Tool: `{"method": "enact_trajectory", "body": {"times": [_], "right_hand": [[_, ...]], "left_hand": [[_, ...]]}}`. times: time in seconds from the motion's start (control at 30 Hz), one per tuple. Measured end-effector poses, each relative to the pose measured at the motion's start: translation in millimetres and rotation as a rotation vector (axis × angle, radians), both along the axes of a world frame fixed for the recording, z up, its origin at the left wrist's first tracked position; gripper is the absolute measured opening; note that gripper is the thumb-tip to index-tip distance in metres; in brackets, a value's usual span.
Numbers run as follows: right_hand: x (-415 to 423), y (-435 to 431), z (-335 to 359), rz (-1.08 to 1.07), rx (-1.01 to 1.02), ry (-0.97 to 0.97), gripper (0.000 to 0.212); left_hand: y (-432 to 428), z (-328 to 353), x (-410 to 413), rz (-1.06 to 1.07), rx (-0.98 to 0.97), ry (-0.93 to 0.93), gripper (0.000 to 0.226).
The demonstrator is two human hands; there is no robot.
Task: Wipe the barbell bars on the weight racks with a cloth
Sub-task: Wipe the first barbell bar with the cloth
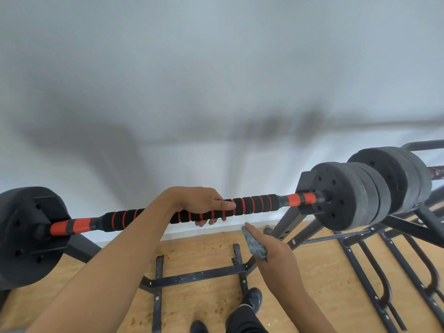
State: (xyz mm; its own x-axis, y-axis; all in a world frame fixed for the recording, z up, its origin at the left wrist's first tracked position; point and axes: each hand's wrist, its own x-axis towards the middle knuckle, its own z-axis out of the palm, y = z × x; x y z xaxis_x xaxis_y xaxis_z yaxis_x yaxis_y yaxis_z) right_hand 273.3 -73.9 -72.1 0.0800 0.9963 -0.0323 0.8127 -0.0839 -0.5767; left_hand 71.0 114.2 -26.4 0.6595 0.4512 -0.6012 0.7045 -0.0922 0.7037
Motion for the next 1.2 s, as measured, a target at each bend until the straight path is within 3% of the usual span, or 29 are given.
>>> {"method": "enact_trajectory", "body": {"times": [0.07,0.17,0.27,0.4,0.57,0.8,0.93,1.03,1.2], "right_hand": [[9,3,5,-0.01,0.063,0.068,0.079],[17,35,23,-0.015,0.171,0.077,0.067],[8,64,42,-0.014,0.099,0.015,0.055],[-3,61,39,-0.016,0.023,-0.012,0.055],[6,30,23,0.003,0.031,-0.102,0.074],[28,21,25,-0.077,0.023,0.121,0.062],[42,65,41,0.04,0.047,0.163,0.049],[41,99,56,0.056,-0.078,0.047,0.033],[37,116,72,-0.002,-0.162,0.04,0.027]], "left_hand": [[-9,-1,0,0.034,0.202,0.019,0.06],[-34,-1,4,0.028,0.702,0.161,0.06],[-54,-7,15,-0.092,1.0,0.31,0.058],[-43,-8,15,-0.14,0.941,0.327,0.061],[-28,-5,16,-0.091,0.626,0.205,0.052],[-16,-4,22,0.1,0.303,0.128,0.065],[-13,-6,31,0.128,0.214,0.11,0.06],[-20,-6,28,0.059,0.348,0.096,0.05],[-50,-16,28,-0.071,0.926,0.289,0.063]]}}
